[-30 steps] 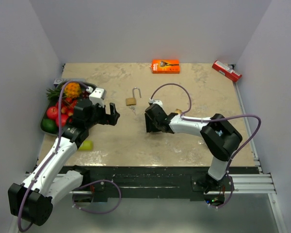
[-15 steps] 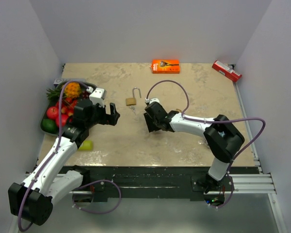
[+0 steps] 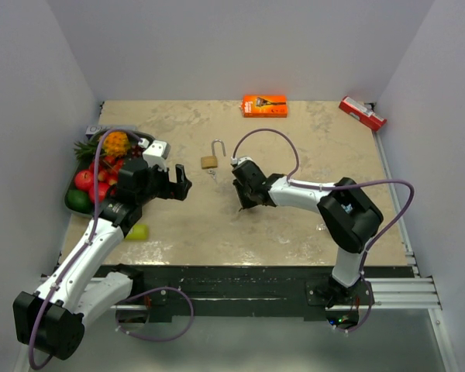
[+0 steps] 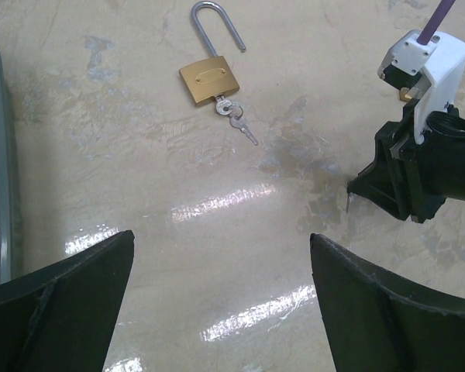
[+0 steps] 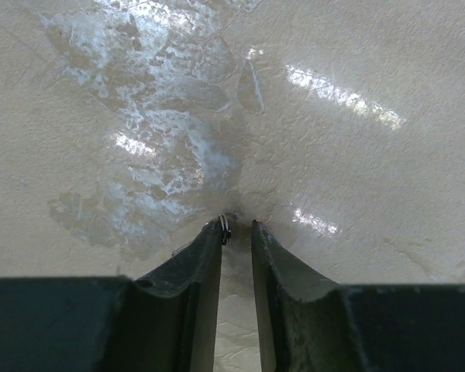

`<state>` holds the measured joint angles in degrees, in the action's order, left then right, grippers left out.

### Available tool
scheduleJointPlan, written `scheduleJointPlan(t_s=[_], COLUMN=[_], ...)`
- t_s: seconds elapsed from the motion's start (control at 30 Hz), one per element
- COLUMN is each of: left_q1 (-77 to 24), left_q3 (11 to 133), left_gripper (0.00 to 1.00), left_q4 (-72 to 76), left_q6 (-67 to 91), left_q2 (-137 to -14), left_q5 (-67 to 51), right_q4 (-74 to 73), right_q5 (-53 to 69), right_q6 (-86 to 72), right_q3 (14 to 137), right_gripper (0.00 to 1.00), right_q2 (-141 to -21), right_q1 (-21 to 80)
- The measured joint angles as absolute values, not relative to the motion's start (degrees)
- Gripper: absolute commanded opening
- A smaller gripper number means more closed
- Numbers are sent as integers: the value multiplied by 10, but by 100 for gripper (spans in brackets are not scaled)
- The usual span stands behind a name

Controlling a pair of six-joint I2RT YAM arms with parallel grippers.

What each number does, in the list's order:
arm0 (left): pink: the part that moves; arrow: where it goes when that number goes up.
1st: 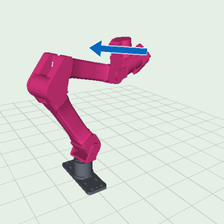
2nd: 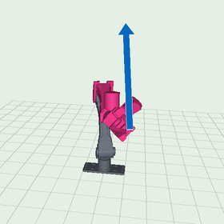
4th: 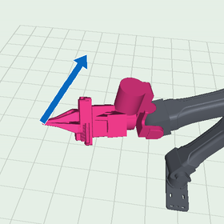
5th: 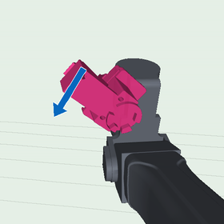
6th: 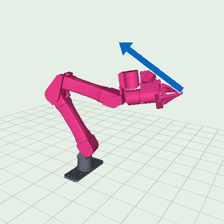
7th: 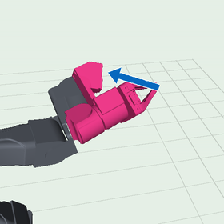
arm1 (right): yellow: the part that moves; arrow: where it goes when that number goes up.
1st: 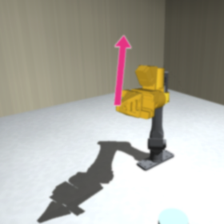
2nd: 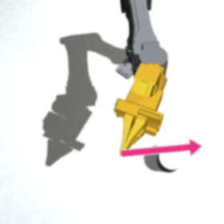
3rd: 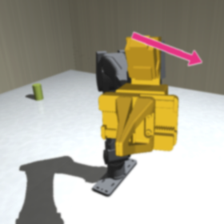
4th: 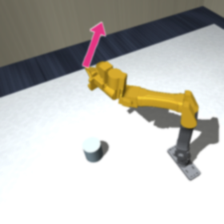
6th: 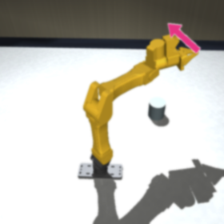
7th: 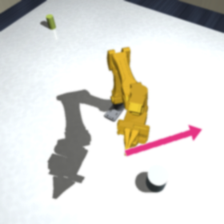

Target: Unlock with the key

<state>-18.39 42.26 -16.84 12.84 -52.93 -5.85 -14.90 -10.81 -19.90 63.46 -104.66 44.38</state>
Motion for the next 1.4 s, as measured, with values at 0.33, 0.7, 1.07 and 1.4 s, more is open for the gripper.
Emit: scheduleJointPlan(t_s=[0.33,0.7,1.07,1.4], left_q1=[-184,-184,-191,-329], left_q3=[423,394,318,278], left_gripper=[99,98,95,81], left_q4=[-168,-98,78,257], left_q6=[128,142,250,273], left_q2=[-529,-495,-497,-545], left_q5=[-77,-202,-300,-293], right_q4=[-128,-118,-108,-107], right_q5=[-67,-12,39,86], right_q6=[-198,-215,-275,-331], right_q3=[634,612,591,591], right_gripper=[0,0,0,0], right_q2=[-1050,-991,-816,-710], right_q1=[431,423,423,423])
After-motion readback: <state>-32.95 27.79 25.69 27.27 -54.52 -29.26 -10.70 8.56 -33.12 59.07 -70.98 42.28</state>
